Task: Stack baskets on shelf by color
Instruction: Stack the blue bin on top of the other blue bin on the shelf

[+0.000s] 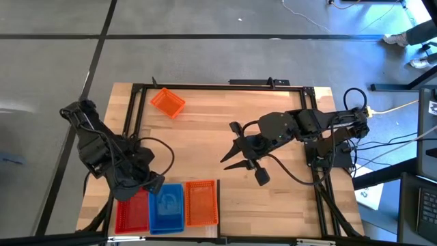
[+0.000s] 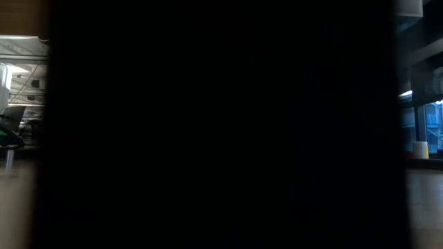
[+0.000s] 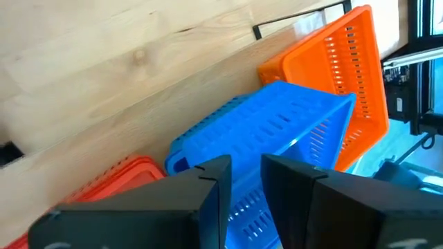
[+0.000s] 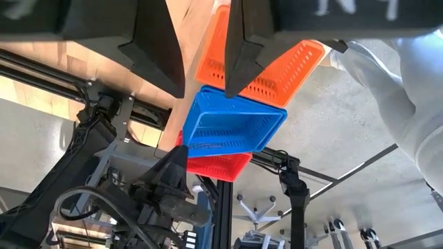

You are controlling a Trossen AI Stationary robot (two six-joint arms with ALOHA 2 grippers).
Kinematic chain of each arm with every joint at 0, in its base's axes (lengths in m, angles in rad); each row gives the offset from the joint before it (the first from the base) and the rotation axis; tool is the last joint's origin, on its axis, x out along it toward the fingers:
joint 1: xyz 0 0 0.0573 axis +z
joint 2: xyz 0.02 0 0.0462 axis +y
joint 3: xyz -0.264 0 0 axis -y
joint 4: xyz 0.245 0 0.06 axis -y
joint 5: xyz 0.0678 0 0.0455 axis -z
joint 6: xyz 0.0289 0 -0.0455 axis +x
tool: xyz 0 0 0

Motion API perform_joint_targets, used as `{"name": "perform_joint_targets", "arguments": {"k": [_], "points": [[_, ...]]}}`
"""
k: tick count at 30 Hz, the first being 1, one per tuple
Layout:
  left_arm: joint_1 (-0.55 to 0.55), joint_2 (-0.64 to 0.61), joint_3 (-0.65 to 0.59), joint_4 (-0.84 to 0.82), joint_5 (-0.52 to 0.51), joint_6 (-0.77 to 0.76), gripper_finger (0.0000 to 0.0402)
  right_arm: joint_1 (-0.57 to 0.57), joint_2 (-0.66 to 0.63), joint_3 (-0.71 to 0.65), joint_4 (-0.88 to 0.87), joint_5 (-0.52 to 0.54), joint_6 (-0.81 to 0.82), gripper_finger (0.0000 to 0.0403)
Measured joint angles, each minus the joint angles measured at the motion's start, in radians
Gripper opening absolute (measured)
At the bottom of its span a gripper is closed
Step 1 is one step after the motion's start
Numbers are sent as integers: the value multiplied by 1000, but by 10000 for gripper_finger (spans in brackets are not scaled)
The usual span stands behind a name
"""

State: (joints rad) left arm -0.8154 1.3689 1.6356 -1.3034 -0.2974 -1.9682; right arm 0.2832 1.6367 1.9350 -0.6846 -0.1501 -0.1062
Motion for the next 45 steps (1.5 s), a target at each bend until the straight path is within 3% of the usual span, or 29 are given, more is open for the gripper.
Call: {"name": "perform_joint_targets", "arguments": {"k": [8,17,20,23,45], "points": [[30,-48,0,30,-81,64,70,0,0,0,0,0,1,106],[29,-19,0,91,3,121,70,0,0,0,0,-1,1,106],[30,-6,0,92,24,122,70,0,0,0,0,-46,1,106],[30,-5,0,93,13,122,70,0,0,0,-1,-85,1,106],[40,11,0,111,-36,143,70,0,0,0,-18,-87,1,106]]}}
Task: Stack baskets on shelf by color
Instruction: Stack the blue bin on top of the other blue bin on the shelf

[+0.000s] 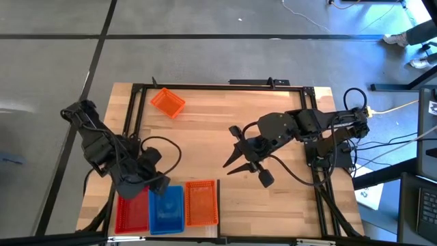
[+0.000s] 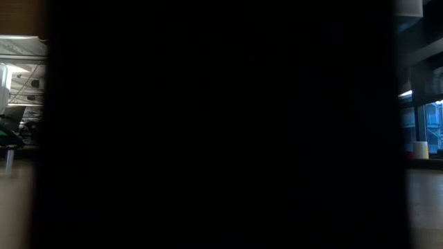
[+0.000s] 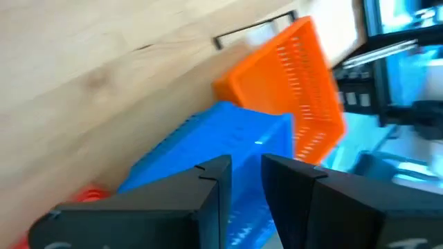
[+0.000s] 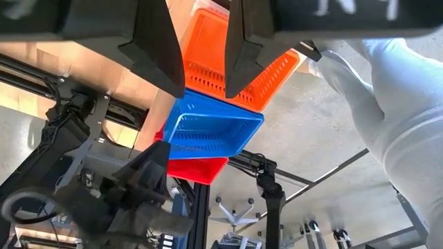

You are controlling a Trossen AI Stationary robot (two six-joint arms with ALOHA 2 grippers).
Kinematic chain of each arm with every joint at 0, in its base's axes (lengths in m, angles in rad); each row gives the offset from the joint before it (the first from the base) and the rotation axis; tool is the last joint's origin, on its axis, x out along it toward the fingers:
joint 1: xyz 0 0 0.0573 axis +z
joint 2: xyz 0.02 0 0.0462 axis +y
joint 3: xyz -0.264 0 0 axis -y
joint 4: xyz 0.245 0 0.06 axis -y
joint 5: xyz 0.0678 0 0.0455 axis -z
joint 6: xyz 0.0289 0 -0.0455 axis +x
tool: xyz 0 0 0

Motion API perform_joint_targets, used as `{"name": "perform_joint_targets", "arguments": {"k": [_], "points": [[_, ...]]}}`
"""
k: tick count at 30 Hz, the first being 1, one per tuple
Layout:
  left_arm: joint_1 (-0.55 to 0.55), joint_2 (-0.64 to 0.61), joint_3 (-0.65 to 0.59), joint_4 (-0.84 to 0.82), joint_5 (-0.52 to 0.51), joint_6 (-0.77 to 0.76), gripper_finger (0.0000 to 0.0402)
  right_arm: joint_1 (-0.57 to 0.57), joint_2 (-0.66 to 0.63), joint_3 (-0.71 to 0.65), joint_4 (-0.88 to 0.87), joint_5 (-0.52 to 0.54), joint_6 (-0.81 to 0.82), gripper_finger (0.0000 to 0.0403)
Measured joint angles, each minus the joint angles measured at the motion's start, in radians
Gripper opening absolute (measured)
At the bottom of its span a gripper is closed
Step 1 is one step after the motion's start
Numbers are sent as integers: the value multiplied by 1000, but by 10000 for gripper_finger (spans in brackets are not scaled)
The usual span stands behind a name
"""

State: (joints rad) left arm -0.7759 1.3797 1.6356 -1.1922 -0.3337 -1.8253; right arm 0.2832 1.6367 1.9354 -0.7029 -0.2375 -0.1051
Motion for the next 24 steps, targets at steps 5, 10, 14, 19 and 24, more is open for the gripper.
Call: {"name": "perform_joint_targets", "arguments": {"k": [5,10,14,19,24], "points": [[-2,-6,0,90,-16,48,70,-1,0,0,0,0,0,106],[-8,2,0,65,26,56,70,-5,0,0,0,0,25,106],[4,22,0,65,75,59,70,-7,0,0,-16,0,26,106],[9,22,0,62,79,75,70,-8,0,0,-18,0,26,106],[13,23,0,28,81,74,70,-8,0,0,-19,0,26,106]]}}
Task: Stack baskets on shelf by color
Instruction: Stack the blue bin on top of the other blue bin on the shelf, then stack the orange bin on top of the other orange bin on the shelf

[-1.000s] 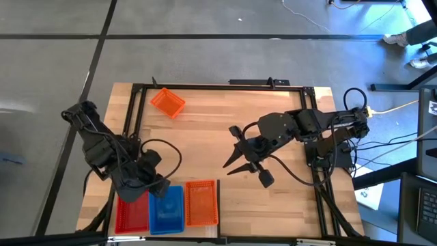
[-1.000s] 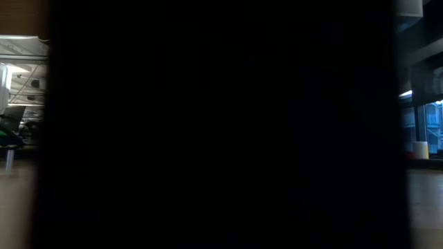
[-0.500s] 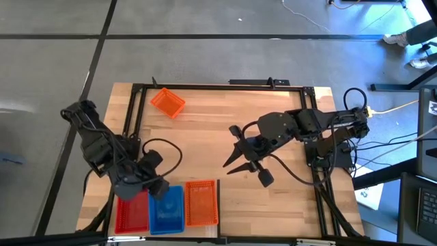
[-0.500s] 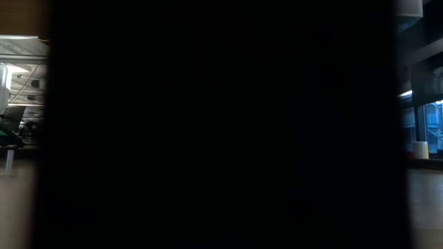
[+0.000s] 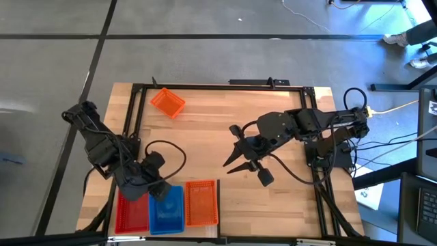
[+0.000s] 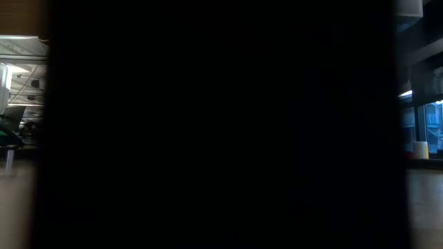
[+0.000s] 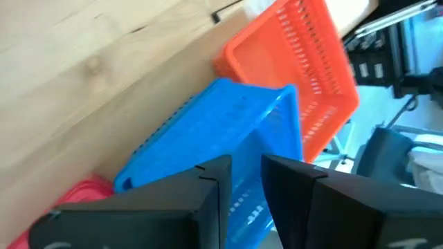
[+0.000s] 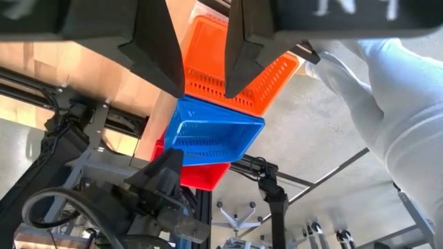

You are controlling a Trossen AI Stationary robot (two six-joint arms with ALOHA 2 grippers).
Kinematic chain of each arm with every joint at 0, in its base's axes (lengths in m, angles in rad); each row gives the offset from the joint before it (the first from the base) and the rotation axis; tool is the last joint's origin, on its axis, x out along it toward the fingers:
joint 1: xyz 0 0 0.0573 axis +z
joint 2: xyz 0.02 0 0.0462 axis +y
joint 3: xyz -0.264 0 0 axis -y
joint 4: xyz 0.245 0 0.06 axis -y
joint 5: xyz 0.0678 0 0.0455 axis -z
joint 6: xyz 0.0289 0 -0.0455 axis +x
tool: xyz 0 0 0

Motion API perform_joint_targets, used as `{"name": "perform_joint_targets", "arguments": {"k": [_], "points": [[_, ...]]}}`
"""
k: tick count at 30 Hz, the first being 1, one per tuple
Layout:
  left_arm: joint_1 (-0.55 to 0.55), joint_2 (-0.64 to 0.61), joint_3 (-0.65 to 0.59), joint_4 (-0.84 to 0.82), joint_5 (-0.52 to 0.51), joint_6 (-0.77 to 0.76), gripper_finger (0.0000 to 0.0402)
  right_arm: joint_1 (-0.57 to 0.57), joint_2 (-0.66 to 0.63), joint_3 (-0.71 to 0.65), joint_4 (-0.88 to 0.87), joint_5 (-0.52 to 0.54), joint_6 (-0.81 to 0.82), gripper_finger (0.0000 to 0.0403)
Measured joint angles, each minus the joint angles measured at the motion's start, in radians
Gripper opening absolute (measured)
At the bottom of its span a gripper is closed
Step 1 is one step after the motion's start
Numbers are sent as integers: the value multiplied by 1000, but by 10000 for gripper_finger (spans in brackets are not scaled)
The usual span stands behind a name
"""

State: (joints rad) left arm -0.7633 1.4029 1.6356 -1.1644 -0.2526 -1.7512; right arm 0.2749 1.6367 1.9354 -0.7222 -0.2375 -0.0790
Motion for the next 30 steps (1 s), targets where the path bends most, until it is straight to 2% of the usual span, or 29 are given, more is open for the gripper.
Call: {"name": "perform_joint_targets", "arguments": {"k": [19,23,30], "points": [[1,6,1,-40,8,-20,70,0,0,0,-9,0,0,106],[7,19,1,-40,39,-27,70,0,0,0,-9,0,0,106],[27,-11,1,-28,18,10,70,0,0,0,-8,0,-4,106]]}}
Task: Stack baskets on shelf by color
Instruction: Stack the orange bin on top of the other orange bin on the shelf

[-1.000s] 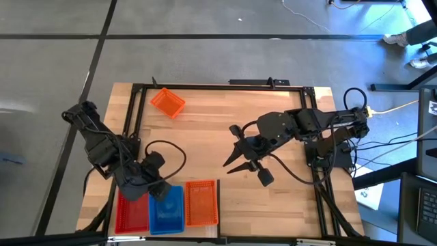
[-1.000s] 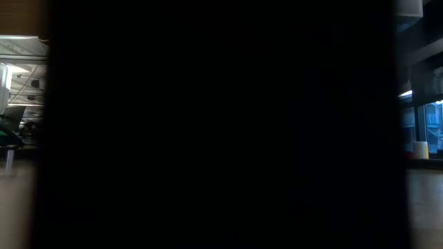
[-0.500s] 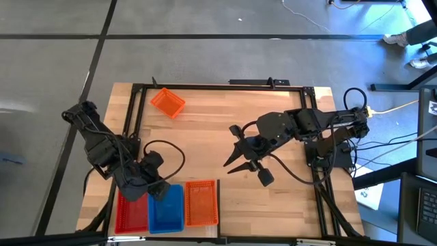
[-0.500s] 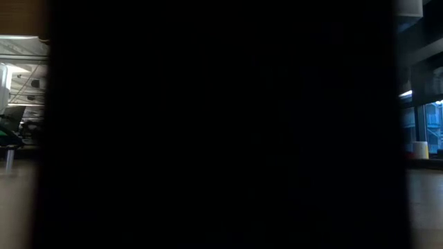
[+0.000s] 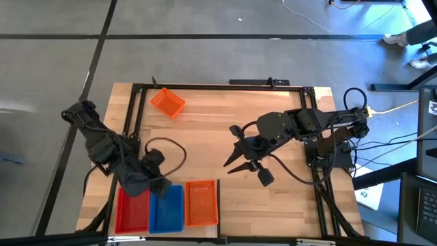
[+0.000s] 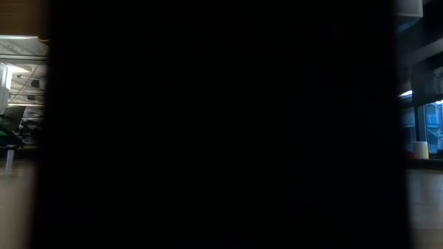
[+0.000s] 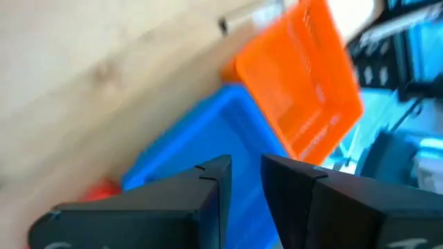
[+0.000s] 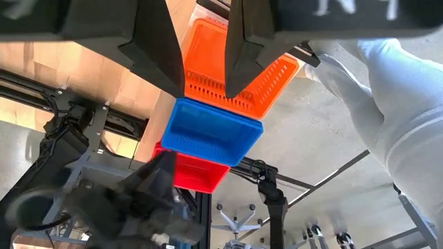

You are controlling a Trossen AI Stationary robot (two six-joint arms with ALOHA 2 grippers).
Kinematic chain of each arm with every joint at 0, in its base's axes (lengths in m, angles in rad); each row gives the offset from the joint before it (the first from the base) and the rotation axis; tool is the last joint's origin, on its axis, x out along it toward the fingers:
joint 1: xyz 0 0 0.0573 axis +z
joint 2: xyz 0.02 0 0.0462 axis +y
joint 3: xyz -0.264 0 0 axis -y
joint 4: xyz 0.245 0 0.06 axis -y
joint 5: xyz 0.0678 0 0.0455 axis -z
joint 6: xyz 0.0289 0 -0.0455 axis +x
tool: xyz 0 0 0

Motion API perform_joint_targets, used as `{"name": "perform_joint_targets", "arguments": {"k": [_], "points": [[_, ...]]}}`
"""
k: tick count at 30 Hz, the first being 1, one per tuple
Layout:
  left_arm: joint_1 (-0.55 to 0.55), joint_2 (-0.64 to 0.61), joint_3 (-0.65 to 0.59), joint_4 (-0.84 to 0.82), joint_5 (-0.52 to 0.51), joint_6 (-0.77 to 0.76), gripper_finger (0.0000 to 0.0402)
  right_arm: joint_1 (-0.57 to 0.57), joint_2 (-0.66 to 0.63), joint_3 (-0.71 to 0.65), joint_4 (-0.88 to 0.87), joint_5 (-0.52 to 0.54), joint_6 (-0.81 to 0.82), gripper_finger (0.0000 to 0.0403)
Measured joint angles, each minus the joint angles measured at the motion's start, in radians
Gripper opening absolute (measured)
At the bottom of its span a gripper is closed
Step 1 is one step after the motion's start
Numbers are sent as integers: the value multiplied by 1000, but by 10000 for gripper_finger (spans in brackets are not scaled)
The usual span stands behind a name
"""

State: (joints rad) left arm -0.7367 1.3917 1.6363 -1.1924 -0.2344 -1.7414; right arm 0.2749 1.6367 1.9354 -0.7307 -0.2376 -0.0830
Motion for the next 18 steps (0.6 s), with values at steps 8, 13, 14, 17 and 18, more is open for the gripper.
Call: {"name": "perform_joint_targets", "arguments": {"k": [8,13,14,17,18], "points": [[67,-85,0,-162,-178,50,70,-48,0,0,-5,155,119,106],[191,-113,0,-265,-188,176,70,-138,0,0,-21,97,215,106],[221,-120,0,-272,-203,220,70,-158,0,0,-27,90,230,106],[320,-137,0,-274,-243,339,70,-217,0,0,-73,87,239,106],[356,-142,0,-273,-248,374,70,-236,0,0,-91,87,241,106]]}}
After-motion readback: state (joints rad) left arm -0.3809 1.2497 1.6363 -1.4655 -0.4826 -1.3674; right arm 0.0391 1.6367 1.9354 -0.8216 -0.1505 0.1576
